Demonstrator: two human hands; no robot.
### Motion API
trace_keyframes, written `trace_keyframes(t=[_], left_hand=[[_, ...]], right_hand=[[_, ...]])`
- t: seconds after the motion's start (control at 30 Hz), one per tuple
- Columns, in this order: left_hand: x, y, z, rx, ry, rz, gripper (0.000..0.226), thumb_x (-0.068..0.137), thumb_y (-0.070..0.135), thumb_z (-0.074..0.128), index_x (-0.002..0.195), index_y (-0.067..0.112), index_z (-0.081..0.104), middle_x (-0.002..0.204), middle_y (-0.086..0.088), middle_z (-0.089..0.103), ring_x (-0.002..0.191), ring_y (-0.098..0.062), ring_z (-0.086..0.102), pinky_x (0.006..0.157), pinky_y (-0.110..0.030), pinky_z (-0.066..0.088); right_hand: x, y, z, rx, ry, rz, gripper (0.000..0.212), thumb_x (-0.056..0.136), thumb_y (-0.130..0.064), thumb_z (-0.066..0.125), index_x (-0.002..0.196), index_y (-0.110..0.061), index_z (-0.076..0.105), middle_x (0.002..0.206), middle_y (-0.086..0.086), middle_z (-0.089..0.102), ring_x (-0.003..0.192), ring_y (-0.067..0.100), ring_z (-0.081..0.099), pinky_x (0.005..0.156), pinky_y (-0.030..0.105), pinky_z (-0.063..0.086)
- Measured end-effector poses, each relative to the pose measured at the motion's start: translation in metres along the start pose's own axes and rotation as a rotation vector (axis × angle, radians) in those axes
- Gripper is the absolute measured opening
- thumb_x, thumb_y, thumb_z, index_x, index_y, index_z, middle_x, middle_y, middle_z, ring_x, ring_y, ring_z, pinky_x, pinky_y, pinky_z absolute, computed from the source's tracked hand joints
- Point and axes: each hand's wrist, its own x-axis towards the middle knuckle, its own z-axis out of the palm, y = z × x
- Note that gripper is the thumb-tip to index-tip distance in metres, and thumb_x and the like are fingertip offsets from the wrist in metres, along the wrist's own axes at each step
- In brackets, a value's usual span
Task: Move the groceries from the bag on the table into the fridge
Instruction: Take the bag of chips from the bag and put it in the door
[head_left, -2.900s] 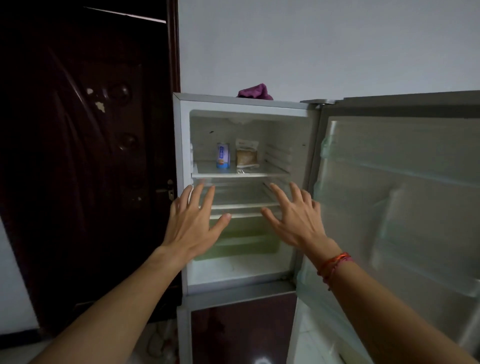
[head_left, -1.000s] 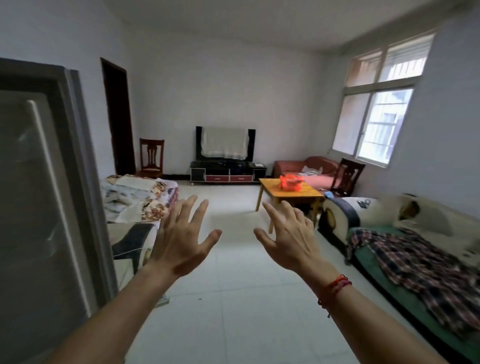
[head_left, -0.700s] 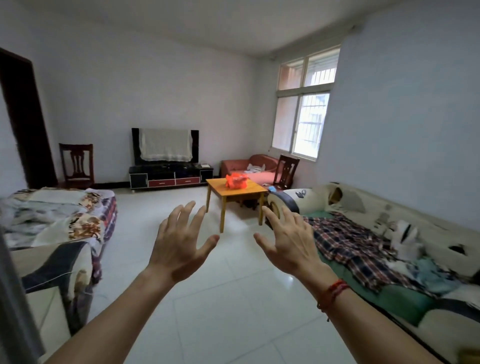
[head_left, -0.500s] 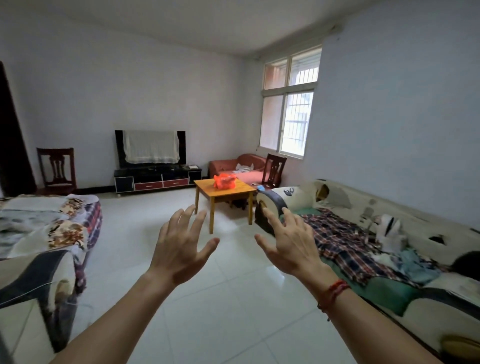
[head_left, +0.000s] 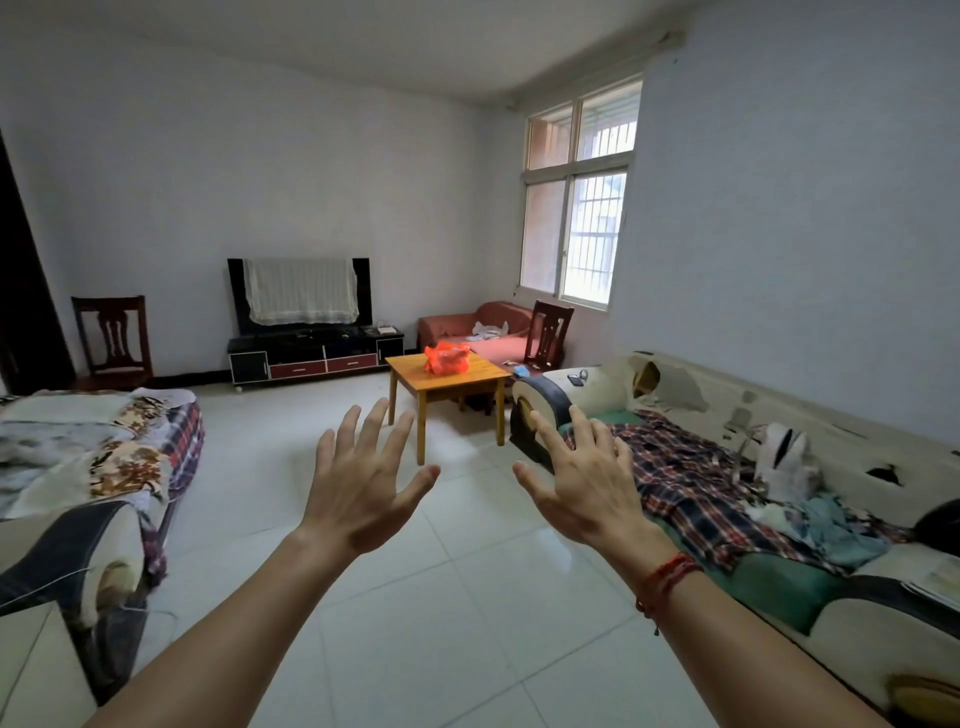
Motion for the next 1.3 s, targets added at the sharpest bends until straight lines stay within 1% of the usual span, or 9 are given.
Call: trace_keyframes(t=[0.2,0.3,0.57,0.7,0.83,1.03,1.3], left_hand=[[0.016,0.012,0.014,0.005,-0.009,-0.023,0.085,0.085,0.074,0.016,0.154,0.027,0.03,0.163,-0.008,0.023,0.149,-0.034,0.017,0.114,-0.055,0.021],[0.028,0.014,0.025,-0.006,-0.007,-0.023,0.085,0.085,0.075,0.018,0.153,0.026,0.032,0.162,-0.009,0.024,0.149,-0.034,0.019,0.114,-0.056,0.024],[0.076,0.0,0.074,0.01,-0.049,-0.028,0.087,0.084,0.076,0.015,0.154,0.028,0.028,0.164,-0.006,0.02,0.15,-0.032,0.014,0.115,-0.053,0.022],[0.117,-0.019,0.108,0.005,-0.064,-0.031,0.088,0.083,0.075,0.015,0.154,0.027,0.028,0.163,-0.007,0.021,0.15,-0.032,0.015,0.114,-0.051,0.025],[0.171,-0.043,0.149,-0.028,-0.068,-0.034,0.085,0.083,0.073,0.019,0.153,0.026,0.032,0.162,-0.007,0.025,0.149,-0.033,0.018,0.113,-0.051,0.027],[0.257,-0.081,0.205,-0.046,-0.088,-0.033,0.085,0.083,0.073,0.017,0.153,0.026,0.029,0.162,-0.007,0.024,0.149,-0.032,0.017,0.114,-0.049,0.026],[0.357,-0.1,0.271,-0.062,-0.121,-0.001,0.085,0.084,0.072,0.018,0.153,0.024,0.031,0.16,-0.009,0.027,0.148,-0.033,0.021,0.114,-0.05,0.028]], right_hand=[[0.018,0.024,0.009,0.004,-0.017,0.001,0.072,0.095,-0.07,0.032,0.158,-0.042,0.013,0.166,0.013,0.016,0.149,0.034,0.019,0.119,0.058,0.02],[0.03,0.031,0.016,0.019,-0.037,0.006,0.072,0.095,-0.069,0.032,0.158,-0.041,0.012,0.166,0.013,0.015,0.15,0.035,0.018,0.119,0.059,0.019],[0.084,0.044,0.059,0.032,-0.074,0.017,0.073,0.095,-0.069,0.033,0.159,-0.04,0.009,0.166,0.015,0.016,0.151,0.034,0.017,0.12,0.058,0.019],[0.13,0.046,0.092,0.027,-0.086,0.018,0.074,0.096,-0.069,0.032,0.159,-0.04,0.009,0.165,0.015,0.017,0.15,0.035,0.02,0.118,0.055,0.022],[0.188,0.047,0.13,0.008,-0.094,0.024,0.074,0.095,-0.069,0.032,0.159,-0.039,0.01,0.165,0.015,0.019,0.15,0.034,0.021,0.118,0.055,0.022],[0.28,0.046,0.178,-0.033,-0.113,0.03,0.073,0.096,-0.068,0.034,0.159,-0.039,0.012,0.164,0.015,0.02,0.148,0.033,0.023,0.116,0.053,0.025],[0.385,0.068,0.232,-0.016,-0.128,0.041,0.071,0.096,-0.067,0.034,0.159,-0.038,0.014,0.163,0.014,0.02,0.146,0.032,0.024,0.113,0.052,0.029]])
